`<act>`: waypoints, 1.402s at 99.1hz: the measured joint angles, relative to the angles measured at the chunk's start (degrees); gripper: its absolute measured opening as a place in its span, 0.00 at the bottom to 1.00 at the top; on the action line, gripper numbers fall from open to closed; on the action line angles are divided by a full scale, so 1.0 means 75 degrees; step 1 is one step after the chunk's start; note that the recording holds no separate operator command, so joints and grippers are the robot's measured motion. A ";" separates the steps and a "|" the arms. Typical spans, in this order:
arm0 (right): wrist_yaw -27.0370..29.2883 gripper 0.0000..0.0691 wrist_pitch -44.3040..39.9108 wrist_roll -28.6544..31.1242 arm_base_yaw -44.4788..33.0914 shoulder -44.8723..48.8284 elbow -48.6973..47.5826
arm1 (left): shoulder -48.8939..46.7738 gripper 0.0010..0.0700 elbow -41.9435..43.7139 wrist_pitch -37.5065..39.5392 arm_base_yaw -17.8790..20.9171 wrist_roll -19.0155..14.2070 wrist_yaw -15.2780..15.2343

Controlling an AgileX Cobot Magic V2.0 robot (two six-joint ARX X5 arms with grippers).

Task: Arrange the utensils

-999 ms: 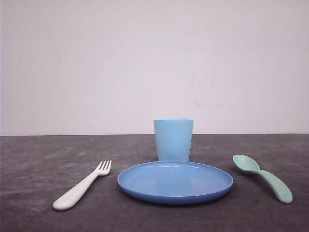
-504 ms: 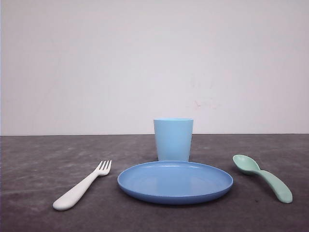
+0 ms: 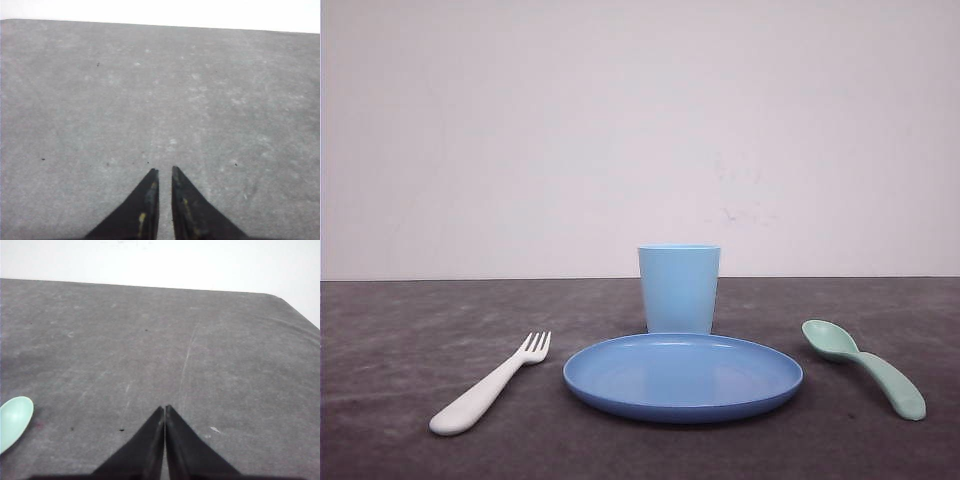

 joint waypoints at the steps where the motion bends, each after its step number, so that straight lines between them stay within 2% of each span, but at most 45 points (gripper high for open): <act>1: 0.0000 0.00 0.0000 0.0000 0.0000 0.0000 0.0000 | 0.0000 0.02 0.0000 0.0000 0.0000 0.0000 0.0000; 33: -0.0003 0.00 0.0000 0.0003 0.0000 0.0000 0.0000 | 0.0000 0.02 0.0000 0.0006 0.0000 -0.0023 0.0000; 40: -0.0079 0.00 0.0003 0.0020 0.0000 0.0000 0.0000 | 0.0000 0.02 0.0000 0.0006 0.0000 -0.0195 0.0009; 48: -0.0323 0.00 0.0006 0.0192 0.0000 0.0000 0.0000 | 0.0000 0.02 0.0000 0.0003 0.0000 -0.0583 0.0017; 60: -0.0889 0.00 0.0032 0.0947 0.0000 0.0000 0.0000 | 0.0000 0.02 -0.0003 0.0020 0.0000 -0.1294 0.0017; 67: -0.1204 0.00 0.0050 0.1609 0.0000 0.0000 0.0000 | 0.0000 0.02 -0.0015 0.0070 0.0000 -0.1553 0.0020; 80: -0.1236 0.00 0.0064 0.2224 0.0000 0.0000 0.0000 | 0.0000 0.02 -0.0029 0.0117 0.0000 -0.1784 0.0020; 89: -0.1212 0.00 0.0076 0.2731 0.0000 0.0000 0.0000 | 0.0000 0.02 -0.0044 0.0169 0.0000 -0.2177 0.0052; 98: -0.1201 0.00 0.0076 0.3302 0.0000 0.0000 0.0000 | 0.0029 0.02 -0.0082 0.0344 0.0003 -0.2480 0.0356; 106: -0.1198 0.00 -0.0117 0.3733 0.0000 0.0029 0.0111 | 0.0160 0.02 -0.0047 0.0449 0.0000 -0.2573 0.0597; 115: -0.1201 0.00 -0.0192 0.3972 0.0000 0.0303 0.0577 | 0.0577 0.02 0.0332 0.0364 0.0003 -0.2649 0.0597; 127: -0.1201 0.00 -0.0321 0.4001 0.0000 0.1064 0.1772 | 0.1451 0.02 0.1376 0.0417 0.0003 -0.2664 0.0621; 139: -0.1201 0.00 -0.1099 0.3430 0.0000 0.2331 0.3296 | 0.2771 0.02 0.2783 0.0178 0.0000 -0.2387 0.0848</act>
